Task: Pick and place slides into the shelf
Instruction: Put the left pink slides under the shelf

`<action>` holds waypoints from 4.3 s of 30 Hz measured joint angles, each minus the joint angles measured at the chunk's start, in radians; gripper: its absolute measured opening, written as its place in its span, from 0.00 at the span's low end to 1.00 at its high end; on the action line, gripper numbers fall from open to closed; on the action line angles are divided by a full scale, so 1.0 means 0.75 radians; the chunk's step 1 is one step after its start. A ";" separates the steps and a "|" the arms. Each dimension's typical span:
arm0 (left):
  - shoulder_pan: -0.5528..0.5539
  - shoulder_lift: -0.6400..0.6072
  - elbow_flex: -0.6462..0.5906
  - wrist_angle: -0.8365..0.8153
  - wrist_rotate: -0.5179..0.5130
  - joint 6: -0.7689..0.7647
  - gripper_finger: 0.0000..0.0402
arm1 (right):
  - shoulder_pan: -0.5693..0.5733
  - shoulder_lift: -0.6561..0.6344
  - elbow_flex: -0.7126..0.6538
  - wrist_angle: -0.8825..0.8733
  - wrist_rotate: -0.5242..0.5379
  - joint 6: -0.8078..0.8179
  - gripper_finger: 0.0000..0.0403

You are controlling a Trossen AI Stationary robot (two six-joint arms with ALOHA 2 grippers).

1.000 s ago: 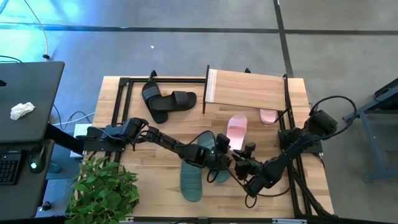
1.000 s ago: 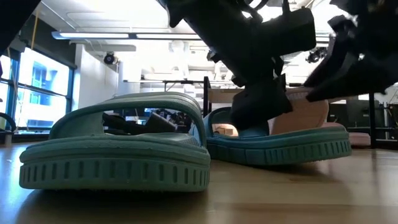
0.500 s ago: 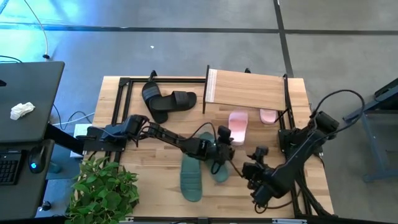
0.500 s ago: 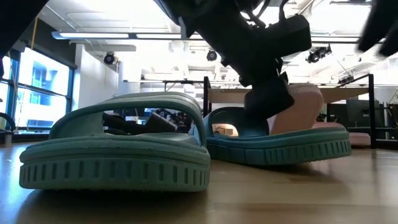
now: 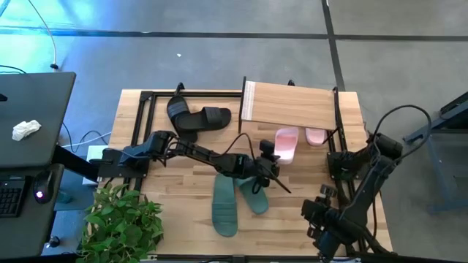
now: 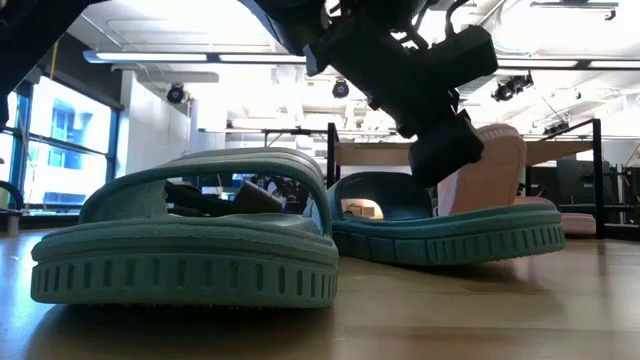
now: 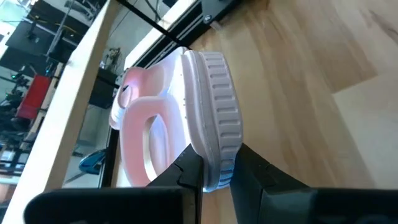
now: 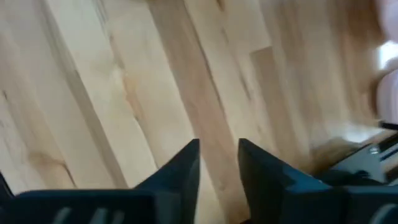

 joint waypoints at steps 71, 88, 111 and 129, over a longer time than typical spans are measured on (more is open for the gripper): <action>0.156 0.417 0.498 -0.133 0.100 0.267 0.45 | -0.083 0.005 -0.540 0.297 0.437 0.060 0.16; 0.133 0.406 0.502 -0.284 0.110 0.170 0.80 | -0.083 0.006 -0.540 0.297 0.436 0.051 0.19; 0.024 0.258 0.495 -0.984 0.068 -0.034 0.81 | -0.395 0.007 -0.541 0.190 0.636 -0.323 0.43; 0.105 0.082 0.496 -1.068 -0.087 0.006 0.72 | -0.215 -0.036 -0.541 0.163 0.727 -0.074 0.43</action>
